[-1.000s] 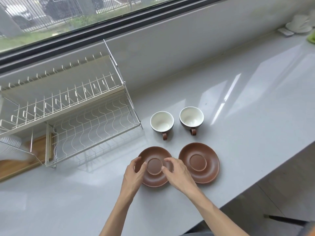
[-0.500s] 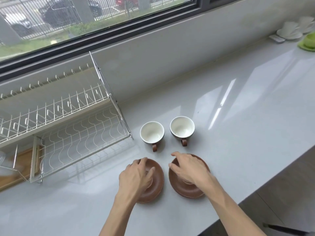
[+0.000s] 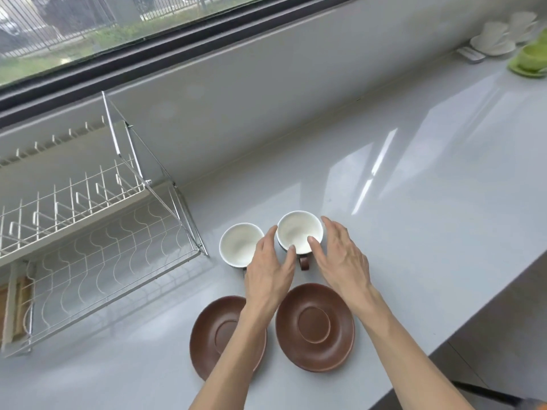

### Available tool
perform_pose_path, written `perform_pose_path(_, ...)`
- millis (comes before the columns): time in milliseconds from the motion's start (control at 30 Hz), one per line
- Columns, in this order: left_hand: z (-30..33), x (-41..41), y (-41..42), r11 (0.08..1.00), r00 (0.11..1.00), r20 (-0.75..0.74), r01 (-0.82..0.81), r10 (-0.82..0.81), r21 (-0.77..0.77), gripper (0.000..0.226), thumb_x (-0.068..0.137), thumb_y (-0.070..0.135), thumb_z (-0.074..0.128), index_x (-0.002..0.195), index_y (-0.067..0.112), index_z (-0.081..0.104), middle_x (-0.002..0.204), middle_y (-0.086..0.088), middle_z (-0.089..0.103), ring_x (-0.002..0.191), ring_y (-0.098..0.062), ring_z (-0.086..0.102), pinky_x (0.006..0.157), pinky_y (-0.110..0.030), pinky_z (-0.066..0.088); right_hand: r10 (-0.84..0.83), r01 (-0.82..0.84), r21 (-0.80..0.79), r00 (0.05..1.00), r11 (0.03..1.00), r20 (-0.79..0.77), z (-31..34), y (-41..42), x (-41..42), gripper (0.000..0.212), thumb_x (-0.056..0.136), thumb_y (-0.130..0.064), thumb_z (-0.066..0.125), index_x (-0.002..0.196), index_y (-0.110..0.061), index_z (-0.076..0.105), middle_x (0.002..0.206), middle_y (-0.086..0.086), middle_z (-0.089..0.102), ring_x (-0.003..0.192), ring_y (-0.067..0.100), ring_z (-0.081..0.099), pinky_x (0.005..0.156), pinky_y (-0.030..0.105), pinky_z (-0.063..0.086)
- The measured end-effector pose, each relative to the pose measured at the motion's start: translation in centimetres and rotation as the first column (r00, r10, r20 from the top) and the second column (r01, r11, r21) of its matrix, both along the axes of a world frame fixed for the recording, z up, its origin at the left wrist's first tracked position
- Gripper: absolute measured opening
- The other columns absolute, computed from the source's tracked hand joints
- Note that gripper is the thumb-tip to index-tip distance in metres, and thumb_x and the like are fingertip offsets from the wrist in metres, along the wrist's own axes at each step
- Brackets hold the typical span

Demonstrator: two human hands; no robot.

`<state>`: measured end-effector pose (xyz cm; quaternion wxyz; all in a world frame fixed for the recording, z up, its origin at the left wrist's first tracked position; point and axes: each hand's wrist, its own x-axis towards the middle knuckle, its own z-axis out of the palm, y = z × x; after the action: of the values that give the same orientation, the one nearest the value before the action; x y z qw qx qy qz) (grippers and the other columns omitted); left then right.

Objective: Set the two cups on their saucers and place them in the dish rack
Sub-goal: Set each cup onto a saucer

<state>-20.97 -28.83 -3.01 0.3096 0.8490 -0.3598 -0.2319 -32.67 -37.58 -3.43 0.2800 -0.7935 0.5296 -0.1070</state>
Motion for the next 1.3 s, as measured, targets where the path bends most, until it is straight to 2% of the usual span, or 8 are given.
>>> perform_pose_path(133, -0.7, 0.2, -1.8, 0.998, 0.972, -0.225, -0.063, 0.065, 0.018, 0.065, 0.094, 0.048, 0.052, 0.153, 0.031, 0.031, 0.147, 0.004, 0.052, 0.126, -0.021, 0.055, 0.107, -0.039, 0.043, -0.019, 0.017, 0.157, 1.0, 0.987, 0.01, -1.3, -1.9, 0.5, 0.06, 0.099, -0.051, 0.042, 0.152, -0.025, 0.027, 0.155, 0.002, 0.037, 0.13, 0.028, 0.051, 0.101, 0.044, 0.043)
perform_pose_path(267, -1.1, 0.6, -2.9, 0.989, 0.851, -0.505, -0.145, 0.145, 0.039, 0.074, 0.089, 0.052, 0.05, 0.156, 0.032, 0.025, 0.155, 0.006, 0.041, 0.134, -0.02, 0.049, 0.112, -0.042, 0.041, -0.128, 0.071, 0.379, 0.984, 0.923, 0.127, -2.7, -3.4, 0.8, 0.062, 0.098, -0.05, 0.045, 0.152, -0.024, 0.029, 0.15, 0.007, 0.045, 0.136, 0.027, 0.045, 0.11, 0.043, 0.038)
perform_pose_path(367, -2.0, 0.8, -3.5, 0.974, 0.763, -0.611, -0.213, 0.213, 0.074, 0.083, 0.079, 0.054, 0.05, 0.155, 0.03, 0.027, 0.156, 0.002, 0.042, 0.138, -0.022, 0.046, 0.109, -0.049, 0.046, -0.28, 0.089, 0.569, 0.925, 0.817, 0.257, -3.4, -4.0, 1.2, 0.057, 0.098, -0.046, 0.049, 0.149, -0.025, 0.036, 0.138, 0.002, 0.055, 0.125, 0.024, 0.055, 0.09, 0.046, 0.058)
perform_pose_path(467, -2.0, 1.1, -4.1, 0.967, 0.676, -0.701, -0.242, 0.227, 0.08, 0.047, 0.091, 0.031, 0.05, 0.137, 0.021, 0.051, 0.135, -0.004, 0.061, 0.122, -0.025, 0.06, 0.095, -0.046, 0.058, -0.349, 0.059, 0.66, 0.881, 0.749, 0.318, -4.0, -4.4, 1.3, 0.047, 0.099, -0.043, 0.049, 0.142, -0.025, 0.047, 0.125, 0.005, 0.064, 0.108, 0.024, 0.067, 0.074, 0.041, 0.063)
perform_pose_path(600, -2.1, 1.2, -4.4, 0.964, 0.639, -0.737, -0.259, 0.223, 0.068, 0.037, 0.094, 0.016, 0.048, 0.128, 0.026, 0.06, 0.119, -0.003, 0.067, 0.11, -0.024, 0.068, 0.086, -0.04, 0.062, -0.385, 0.035, 0.698, 0.853, 0.716, 0.352, -4.3, -4.4, 1.1, 0.042, 0.098, -0.043, 0.05, 0.138, -0.028, 0.052, 0.117, 0.008, 0.067, 0.102, 0.027, 0.071, 0.076, 0.041, 0.063)
perform_pose_path(1067, 0.0, -0.5, -0.8, 0.962, 0.649, -0.746, -0.271, 0.147, -0.046, 0.043, 0.097, 0.022, 0.053, 0.139, 0.027, 0.053, 0.129, 0.003, 0.061, 0.105, -0.028, 0.07, 0.086, -0.039, 0.062, -0.391, 0.032, 0.628, 0.807, 0.777, 0.443, -1.3, -0.8, -1.4, 0.038, 0.099, -0.038, 0.051, 0.134, -0.026, 0.055, 0.106, 0.008, 0.071, 0.086, 0.025, 0.076, 0.081, 0.042, 0.062)
perform_pose_path(1167, 0.5, -1.2, 0.9, 0.954, 0.636, -0.759, -0.29, 0.139, -0.069, 0.039, 0.102, 0.02, 0.05, 0.141, 0.021, 0.05, 0.125, 0.003, 0.061, 0.099, -0.03, 0.072, 0.08, -0.035, 0.062, -0.395, 0.032, 0.621, 0.796, 0.783, 0.458, -0.5, 1.1, -2.3, 0.037, 0.099, -0.037, 0.052, 0.135, -0.025, 0.054, 0.106, 0.009, 0.07, 0.085, 0.025, 0.076, 0.08, 0.043, 0.062)
perform_pose_path(1300, 0.2, -2.3, 4.0, 0.954, 0.626, -0.774, -0.279, 0.097, -0.106, 0.038, 0.104, 0.022, 0.051, 0.141, 0.015, 0.048, 0.134, -0.003, 0.058, 0.092, -0.026, 0.075, 0.074, -0.032, 0.063, -0.418, 0.03, 0.638, 0.779, 0.77, 0.468, -0.1, 4.0, -3.8, 0.032, 0.099, -0.035, 0.054, 0.129, -0.026, 0.056, 0.108, 0.01, 0.07, 0.088, 0.025, 0.075, 0.075, 0.04, 0.063)
